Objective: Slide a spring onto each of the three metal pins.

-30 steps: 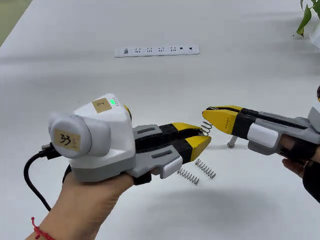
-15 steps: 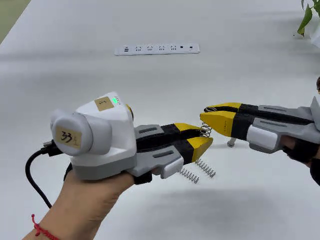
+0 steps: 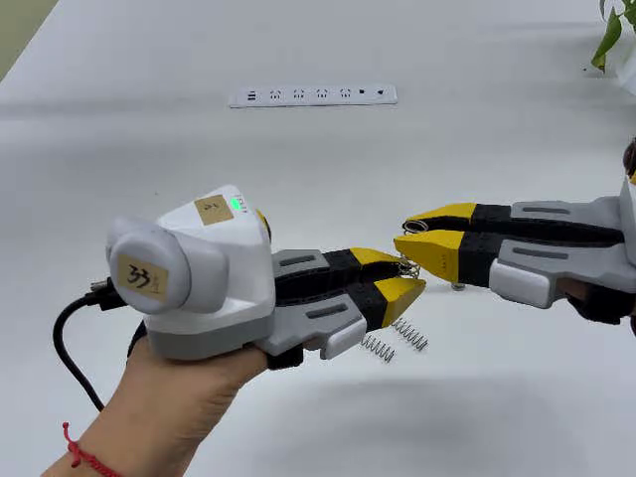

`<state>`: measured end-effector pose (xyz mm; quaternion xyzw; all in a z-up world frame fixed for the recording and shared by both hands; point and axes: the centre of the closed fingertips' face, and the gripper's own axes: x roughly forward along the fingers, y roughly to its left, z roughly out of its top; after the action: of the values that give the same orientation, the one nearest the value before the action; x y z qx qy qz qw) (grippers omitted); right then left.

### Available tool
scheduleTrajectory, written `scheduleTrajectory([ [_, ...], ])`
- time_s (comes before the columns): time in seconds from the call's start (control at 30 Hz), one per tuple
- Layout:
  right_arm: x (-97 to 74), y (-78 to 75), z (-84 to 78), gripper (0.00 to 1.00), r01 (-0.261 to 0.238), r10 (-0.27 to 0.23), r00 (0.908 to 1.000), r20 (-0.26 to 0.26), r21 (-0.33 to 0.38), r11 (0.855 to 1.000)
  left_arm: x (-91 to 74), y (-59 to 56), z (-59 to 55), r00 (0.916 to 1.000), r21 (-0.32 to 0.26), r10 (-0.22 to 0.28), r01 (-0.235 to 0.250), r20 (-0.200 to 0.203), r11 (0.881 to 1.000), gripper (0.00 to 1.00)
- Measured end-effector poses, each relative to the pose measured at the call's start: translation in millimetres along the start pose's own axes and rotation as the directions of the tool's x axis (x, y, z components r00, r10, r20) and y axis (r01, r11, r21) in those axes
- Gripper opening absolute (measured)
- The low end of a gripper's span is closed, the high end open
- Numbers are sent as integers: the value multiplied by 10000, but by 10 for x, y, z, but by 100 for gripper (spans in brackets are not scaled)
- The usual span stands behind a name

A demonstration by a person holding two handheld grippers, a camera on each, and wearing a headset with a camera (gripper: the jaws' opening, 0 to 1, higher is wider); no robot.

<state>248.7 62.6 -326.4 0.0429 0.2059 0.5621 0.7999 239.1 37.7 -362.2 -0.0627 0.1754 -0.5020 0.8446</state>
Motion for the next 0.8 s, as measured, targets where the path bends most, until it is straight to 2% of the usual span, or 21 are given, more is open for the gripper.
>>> scheduleTrajectory([
  [0.13,-21,4,7,15,-149,144,9997,-210,-227,9996,-1,-6,-9,10000,104,-43,43,-78,9999,10],
  [0.2,-48,13,-5,20,-380,349,9974,-624,-489,9981,0,-14,-25,9999,176,-82,85,-152,9998,10],
  [0.27,-85,21,-1,21,-684,586,9924,-1082,-893,9937,0,-23,-39,9997,254,-138,144,-216,9996,10],
  [0.37,-138,11,25,22,-1089,796,9809,-1777,-1619,9808,4,-30,-65,9992,426,-184,200,-364,9989,10],
  [0.4,-156,22,14,23,-1335,960,9729,-2104,-1722,9760,6,-32,-73,9990,505,-204,225,-407,9985,10],
  [0.43,-170,19,15,23,-1654,1087,9611,-2540,-2137,9628,10,-36,-82,9987,585,-231,257,-458,9980,10],
  [0.47,-174,23,19,24,-1861,1173,9535,-2775,-2363,9537,13,-39,-88,9985,628,-252,283,-495,9976,10],
  [0.53,-183,60,-30,25,-2574,1484,9176,-3688,-2667,9288,19,-47,-99,9979,761,-303,346,-574,9965,10],
  [0.57,-179,61,-63,25,-2970,1518,8940,-4215,-3040,9052,22,-51,-103,9976,824,-333,383,-606,9959,10],
  [0.6,-174,67,-81,25,-3249,1567,8780,-4523,-3227,8890,23,-54,-106,9974,855,-358,411,-625,9955,10],
  [0.63,-175,89,-114,25,-3660,1714,8501,-4980,-3247,8721,26,-56,-112,9971,885,-386,442,-650,9951,10],
  [0.67,-167,102,-129,25,-3910,1787,8321,-5251,-3267,8605,27,-59,-117,9969,914,-408,469,-675,9947,10],
  [0.7,-157,91,-135,25,-4112,1824,8193,-5436,-3354,8476,28,-60,-120,9967,935,-422,486,-692,9944,10],
  [0.73,-148,65,-155,25,-4447,1873,7938,-5786,-3423,8277,31,-64,-123,9964,979,-445,514,-715,9939,10],
  [0.8,-139,99,-192,25,-4918,1958,7562,-6244,-3448,7996,36,-69,-136,9957,1073,-482,566,-793,9926,10],
])
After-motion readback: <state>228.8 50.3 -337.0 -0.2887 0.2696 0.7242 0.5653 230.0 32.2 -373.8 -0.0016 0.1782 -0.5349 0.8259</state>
